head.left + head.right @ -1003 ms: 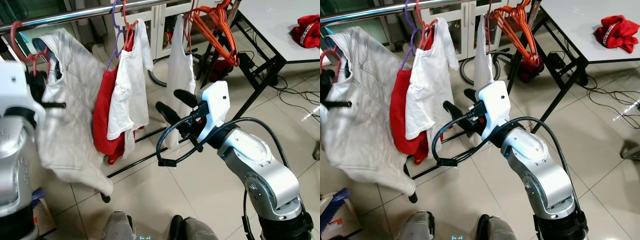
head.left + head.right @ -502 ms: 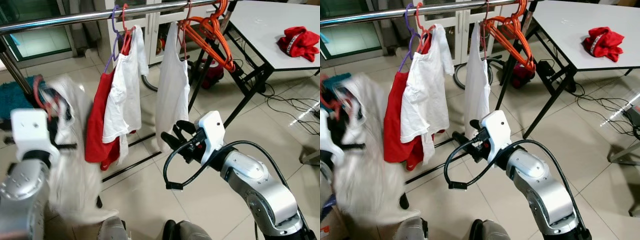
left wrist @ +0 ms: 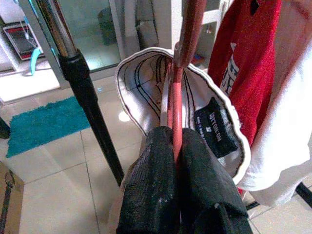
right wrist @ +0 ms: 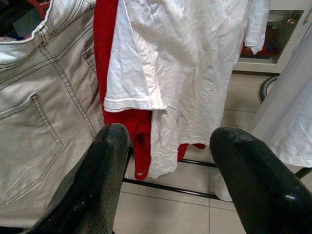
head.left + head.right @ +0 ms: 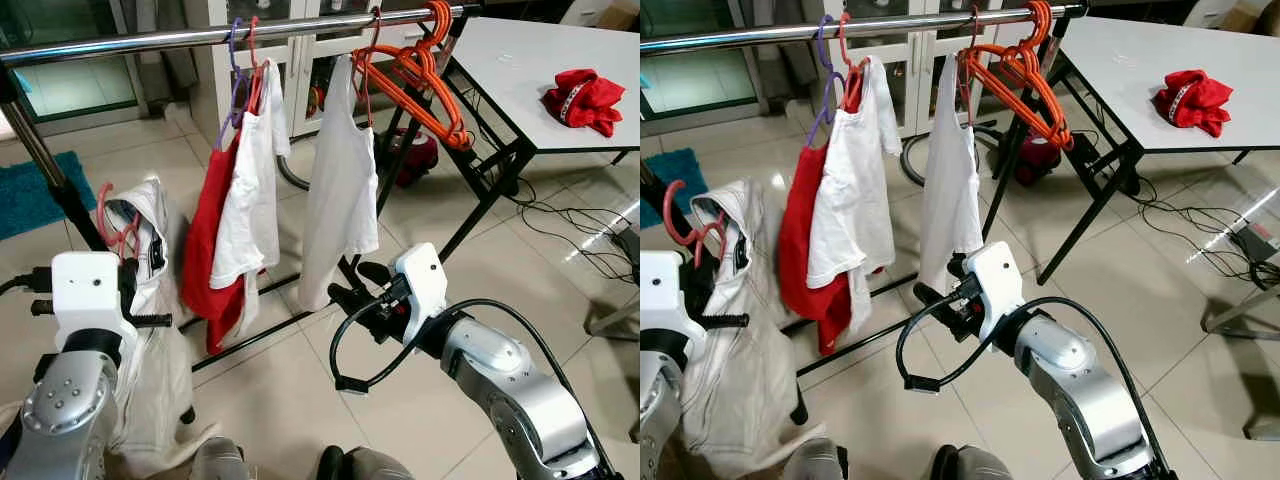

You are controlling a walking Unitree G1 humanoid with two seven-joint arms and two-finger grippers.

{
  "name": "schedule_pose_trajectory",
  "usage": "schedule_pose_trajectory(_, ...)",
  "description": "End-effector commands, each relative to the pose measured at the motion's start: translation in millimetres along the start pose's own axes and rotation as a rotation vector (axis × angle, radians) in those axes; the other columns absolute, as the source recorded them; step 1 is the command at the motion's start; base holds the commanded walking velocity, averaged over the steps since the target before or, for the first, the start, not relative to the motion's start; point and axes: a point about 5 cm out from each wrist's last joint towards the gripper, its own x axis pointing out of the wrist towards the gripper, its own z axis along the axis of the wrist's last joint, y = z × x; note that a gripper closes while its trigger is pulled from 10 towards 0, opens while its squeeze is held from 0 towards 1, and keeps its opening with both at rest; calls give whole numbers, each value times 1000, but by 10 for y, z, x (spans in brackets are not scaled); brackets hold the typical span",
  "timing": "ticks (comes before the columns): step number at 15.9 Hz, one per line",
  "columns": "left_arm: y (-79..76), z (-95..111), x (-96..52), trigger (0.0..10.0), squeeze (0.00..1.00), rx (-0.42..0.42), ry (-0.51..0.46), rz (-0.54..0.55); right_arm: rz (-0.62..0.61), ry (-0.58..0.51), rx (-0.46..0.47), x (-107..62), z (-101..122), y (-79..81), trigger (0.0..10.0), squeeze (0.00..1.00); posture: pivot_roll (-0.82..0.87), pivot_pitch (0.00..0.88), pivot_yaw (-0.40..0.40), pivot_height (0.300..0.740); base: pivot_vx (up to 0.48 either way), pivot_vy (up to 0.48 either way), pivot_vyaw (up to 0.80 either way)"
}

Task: Hang hanger

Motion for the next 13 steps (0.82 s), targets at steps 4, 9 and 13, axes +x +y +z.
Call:
schedule_pose_trajectory(4, -64, 166, -58, 10000, 0, 38, -101, -47, -12, 4, 9, -33, -57, -25, 10000, 0, 112, 81, -116, 740, 0, 0, 0)
schedule_pose_trajectory(9, -110, 146, -63, 10000, 0, 65, -94, -83, -30, 8, 28, -60, -110, -2, 10000, 0, 107, 79, -103, 740, -237, 0, 0)
schedule_pose_trajectory(13, -135, 183, -21, 10000, 0, 87, -109, -108, -48, 0, 31, -60, -103, -14, 10000, 0, 101, 76, -93, 740, -294, 0, 0)
